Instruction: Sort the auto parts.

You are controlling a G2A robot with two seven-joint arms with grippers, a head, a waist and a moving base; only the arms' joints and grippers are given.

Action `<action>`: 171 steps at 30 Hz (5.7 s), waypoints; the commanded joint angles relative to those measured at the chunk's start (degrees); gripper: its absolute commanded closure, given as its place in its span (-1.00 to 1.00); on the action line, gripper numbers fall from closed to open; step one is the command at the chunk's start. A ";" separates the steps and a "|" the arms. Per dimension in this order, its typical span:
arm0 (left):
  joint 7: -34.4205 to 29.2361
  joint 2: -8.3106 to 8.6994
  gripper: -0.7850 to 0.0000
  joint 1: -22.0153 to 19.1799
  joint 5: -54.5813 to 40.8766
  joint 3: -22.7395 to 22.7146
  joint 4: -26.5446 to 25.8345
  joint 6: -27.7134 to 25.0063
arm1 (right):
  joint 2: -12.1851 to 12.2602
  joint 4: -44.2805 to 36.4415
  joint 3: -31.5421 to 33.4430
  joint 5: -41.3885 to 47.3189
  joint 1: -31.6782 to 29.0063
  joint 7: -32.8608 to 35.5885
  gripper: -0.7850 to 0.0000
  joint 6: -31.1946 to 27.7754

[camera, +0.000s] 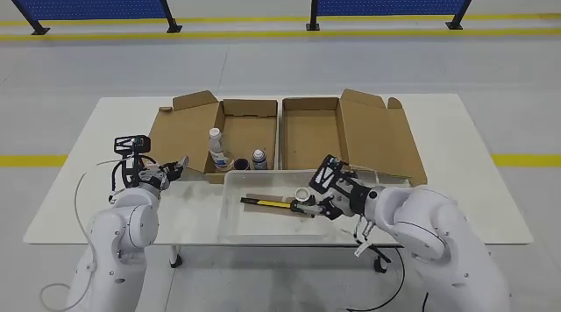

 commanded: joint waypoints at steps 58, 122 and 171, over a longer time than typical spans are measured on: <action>0.00 0.00 -1.00 0.00 0.00 0.00 0.00 0.00 | -14.99 54.82 -39.12 2.32 33.65 0.79 0.04 -1.18; 0.00 0.00 -1.00 0.00 0.00 0.00 0.00 0.00 | -16.89 56.59 -37.50 5.40 32.16 7.60 0.14 -2.52; 0.00 0.00 -1.00 0.00 0.00 0.00 0.00 0.00 | -17.15 56.28 -36.47 3.30 31.05 7.79 0.46 -1.99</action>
